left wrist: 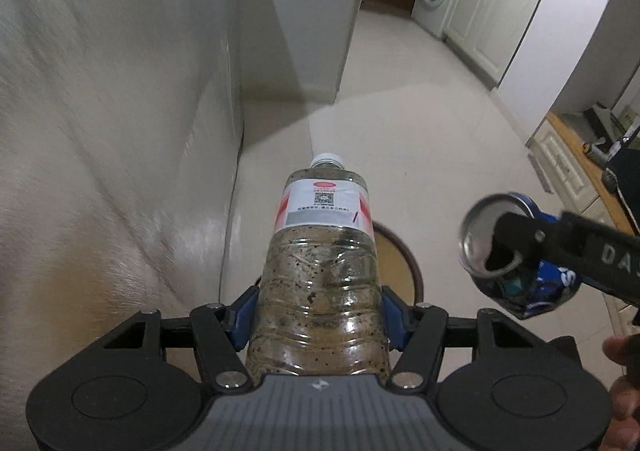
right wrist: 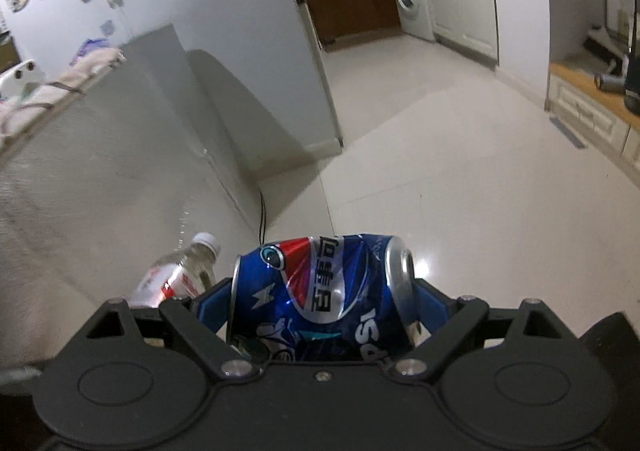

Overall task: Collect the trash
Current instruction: 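Carry the bottle and can in both tools over the yellow bin, then open the left tool to drop the bottle while the right tool releases the can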

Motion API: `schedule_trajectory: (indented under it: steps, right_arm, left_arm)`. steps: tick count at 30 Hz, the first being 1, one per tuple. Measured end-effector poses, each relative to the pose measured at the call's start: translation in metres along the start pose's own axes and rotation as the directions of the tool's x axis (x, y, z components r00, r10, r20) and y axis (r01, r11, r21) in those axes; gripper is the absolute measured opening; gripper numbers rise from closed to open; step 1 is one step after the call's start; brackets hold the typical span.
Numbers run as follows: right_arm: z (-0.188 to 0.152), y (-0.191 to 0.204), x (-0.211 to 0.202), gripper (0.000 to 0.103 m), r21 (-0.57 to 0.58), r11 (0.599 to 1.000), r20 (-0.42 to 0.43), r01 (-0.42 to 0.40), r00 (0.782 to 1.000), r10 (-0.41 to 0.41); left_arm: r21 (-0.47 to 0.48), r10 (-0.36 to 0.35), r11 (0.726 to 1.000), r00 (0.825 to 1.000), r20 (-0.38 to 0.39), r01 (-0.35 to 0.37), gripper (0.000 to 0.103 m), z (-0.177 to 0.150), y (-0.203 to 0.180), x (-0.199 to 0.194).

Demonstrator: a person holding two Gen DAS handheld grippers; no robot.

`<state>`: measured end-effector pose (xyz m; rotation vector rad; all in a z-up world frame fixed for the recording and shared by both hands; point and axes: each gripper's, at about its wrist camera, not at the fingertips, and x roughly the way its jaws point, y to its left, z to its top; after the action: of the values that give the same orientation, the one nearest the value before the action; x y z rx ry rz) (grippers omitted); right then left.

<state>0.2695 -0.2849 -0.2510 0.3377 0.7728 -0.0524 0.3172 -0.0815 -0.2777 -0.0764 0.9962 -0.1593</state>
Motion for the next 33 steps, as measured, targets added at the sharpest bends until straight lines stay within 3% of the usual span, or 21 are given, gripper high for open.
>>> schedule_trajectory:
  steps: [7,14,28,33]
  right_arm:
    - [-0.013,-0.007,0.074,0.093,0.098,0.995,-0.067,0.012,0.998,-0.005]
    - [-0.022,-0.029,0.127,0.092,0.185,0.982,-0.166,0.019,0.986,0.012]
    - [-0.019,-0.048,0.179,0.093,0.215,0.974,-0.264,0.072,0.964,-0.013]
    - [-0.017,-0.044,0.195,0.093,0.224,0.972,-0.292,0.076,0.956,-0.007]
  left_arm:
    - [-0.015,0.0,1.0,0.992,-0.123,-0.002,0.062,-0.004,-0.001,0.078]
    - [0.022,-0.003,1.0,0.981,-0.196,0.007,0.062,-0.017,-0.01,0.135]
    - [-0.038,-0.101,0.995,0.937,-0.334,0.094,0.064,-0.008,0.001,0.218]
    - [-0.048,-0.081,0.996,0.93,-0.359,0.069,0.064,-0.016,0.005,0.228]
